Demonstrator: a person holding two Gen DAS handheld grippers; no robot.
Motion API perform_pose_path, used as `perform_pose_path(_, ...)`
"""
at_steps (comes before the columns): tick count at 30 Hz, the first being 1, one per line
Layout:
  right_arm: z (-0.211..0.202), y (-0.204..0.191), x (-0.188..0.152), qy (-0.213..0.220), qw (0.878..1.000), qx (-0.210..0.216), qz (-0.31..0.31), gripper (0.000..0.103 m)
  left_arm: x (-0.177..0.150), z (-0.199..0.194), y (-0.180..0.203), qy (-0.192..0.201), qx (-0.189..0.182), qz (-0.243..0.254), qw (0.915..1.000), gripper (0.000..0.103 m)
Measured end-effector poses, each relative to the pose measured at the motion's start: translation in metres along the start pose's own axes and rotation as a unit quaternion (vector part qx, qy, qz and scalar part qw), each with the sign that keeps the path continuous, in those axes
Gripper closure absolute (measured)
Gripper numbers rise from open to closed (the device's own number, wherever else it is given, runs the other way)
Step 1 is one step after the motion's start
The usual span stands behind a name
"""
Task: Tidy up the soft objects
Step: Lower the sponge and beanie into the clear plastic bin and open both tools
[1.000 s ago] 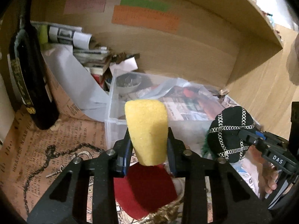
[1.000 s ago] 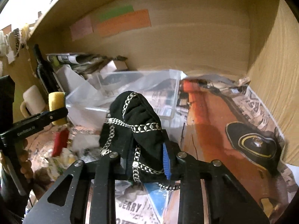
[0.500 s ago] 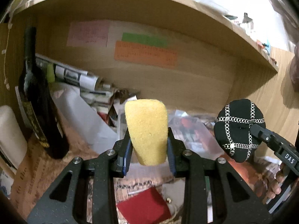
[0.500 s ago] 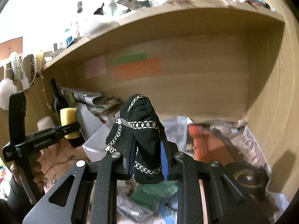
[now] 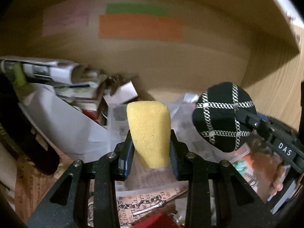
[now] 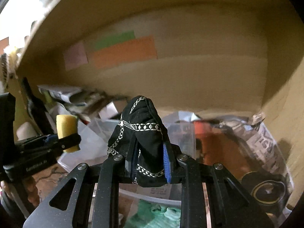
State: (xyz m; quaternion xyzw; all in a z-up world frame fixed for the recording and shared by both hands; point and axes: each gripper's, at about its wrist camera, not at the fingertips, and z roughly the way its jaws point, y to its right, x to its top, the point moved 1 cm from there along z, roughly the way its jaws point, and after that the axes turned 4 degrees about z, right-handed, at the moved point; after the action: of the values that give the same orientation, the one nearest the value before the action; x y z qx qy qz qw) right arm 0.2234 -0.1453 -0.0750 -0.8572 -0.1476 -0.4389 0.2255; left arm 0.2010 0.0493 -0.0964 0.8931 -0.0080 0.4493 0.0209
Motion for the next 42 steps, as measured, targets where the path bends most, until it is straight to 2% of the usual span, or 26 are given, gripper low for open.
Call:
perform_pose_path(9,0.044,0.0,-0.014,-0.07,0.997,-0.015,-0.015,0.082,-0.007,0.051,0.008,-0.061,-0.01,0.033,0.9975,0.07)
perform_pose_path(12,0.056,-0.001,-0.023,-0.098,0.995,-0.015,-0.021,0.082,-0.013,0.055,0.01,-0.07,-0.013,0.029,0.9971,0.07)
perform_pose_path(16,0.06,-0.005,-0.027,-0.11,0.993,-0.02,-0.032,0.078,-0.011,0.058,0.01,-0.074,-0.011,0.03,0.9968,0.066)
perform_pose_path(17,0.058,-0.006,-0.027,-0.109,0.993,-0.021,-0.034,0.073,-0.01,0.059,0.011,-0.073,-0.01,0.03,0.9969,0.064)
perform_pose_path(19,0.052,-0.008,-0.025,-0.1,0.994,-0.026,-0.038,0.064,-0.009,0.055,0.012,-0.065,-0.005,0.029,0.9974,0.052)
perform_pose_path(21,0.044,-0.009,-0.021,-0.085,0.995,-0.028,-0.042,0.055,-0.008,0.047,0.012,-0.053,-0.001,0.028,0.9982,0.049)
perform_pose_path(26,0.016,-0.014,-0.01,-0.048,0.997,-0.024,-0.05,0.05,-0.001,0.016,0.009,-0.02,0.007,0.024,0.9995,0.048)
perform_pose_path(30,-0.014,-0.021,-0.005,-0.015,0.998,-0.015,-0.057,0.041,0.004,-0.02,0.006,0.027,0.009,0.015,0.9995,0.039)
perform_pose_path(34,-0.041,-0.029,-0.005,0.013,0.998,-0.005,-0.063,0.037,0.0,-0.055,0.002,0.058,0.005,0.013,0.9982,0.03)
perform_pose_path(38,-0.059,-0.033,-0.013,0.026,0.997,0.005,-0.067,0.033,-0.014,-0.073,0.001,0.065,0.005,0.013,0.9978,0.027)
perform_pose_path(42,-0.067,-0.034,-0.029,0.018,0.997,0.01,-0.07,0.032,-0.037,-0.078,-0.002,0.047,-0.001,0.01,0.9988,0.027)
